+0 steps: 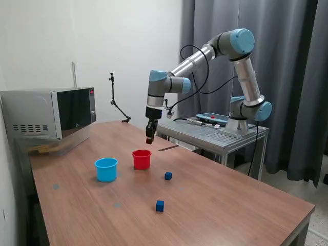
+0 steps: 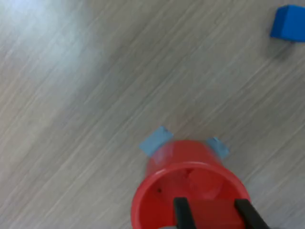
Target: Place red objects in the red bin, and blue objects in the blue bin.
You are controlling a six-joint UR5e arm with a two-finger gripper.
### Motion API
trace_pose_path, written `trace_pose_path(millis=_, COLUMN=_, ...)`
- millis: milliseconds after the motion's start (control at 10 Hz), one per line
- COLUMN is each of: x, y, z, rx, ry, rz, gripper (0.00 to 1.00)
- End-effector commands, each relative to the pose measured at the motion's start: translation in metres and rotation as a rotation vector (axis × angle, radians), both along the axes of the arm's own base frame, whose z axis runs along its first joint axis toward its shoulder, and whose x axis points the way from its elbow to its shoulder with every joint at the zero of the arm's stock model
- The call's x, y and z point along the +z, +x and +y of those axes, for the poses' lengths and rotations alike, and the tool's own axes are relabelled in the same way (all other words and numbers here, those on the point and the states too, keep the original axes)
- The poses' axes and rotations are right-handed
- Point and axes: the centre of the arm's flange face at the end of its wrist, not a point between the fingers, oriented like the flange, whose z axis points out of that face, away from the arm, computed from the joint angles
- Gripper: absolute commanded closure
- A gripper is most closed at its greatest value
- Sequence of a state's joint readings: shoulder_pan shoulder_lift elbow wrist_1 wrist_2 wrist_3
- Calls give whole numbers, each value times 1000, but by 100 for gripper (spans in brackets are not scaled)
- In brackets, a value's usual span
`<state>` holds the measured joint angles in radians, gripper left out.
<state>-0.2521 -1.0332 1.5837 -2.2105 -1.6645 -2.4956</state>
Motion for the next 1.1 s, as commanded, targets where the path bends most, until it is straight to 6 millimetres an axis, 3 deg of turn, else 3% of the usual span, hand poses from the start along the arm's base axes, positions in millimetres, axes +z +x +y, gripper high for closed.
trace_pose_path(millis=0, x=0, y=-3, z=13, rx=-18, ry=1, rz=4, gripper=100)
trace_pose_path(millis=1000, x=-16, y=-5, z=18, rx=-24, ry=-8, rz=-17, gripper=100)
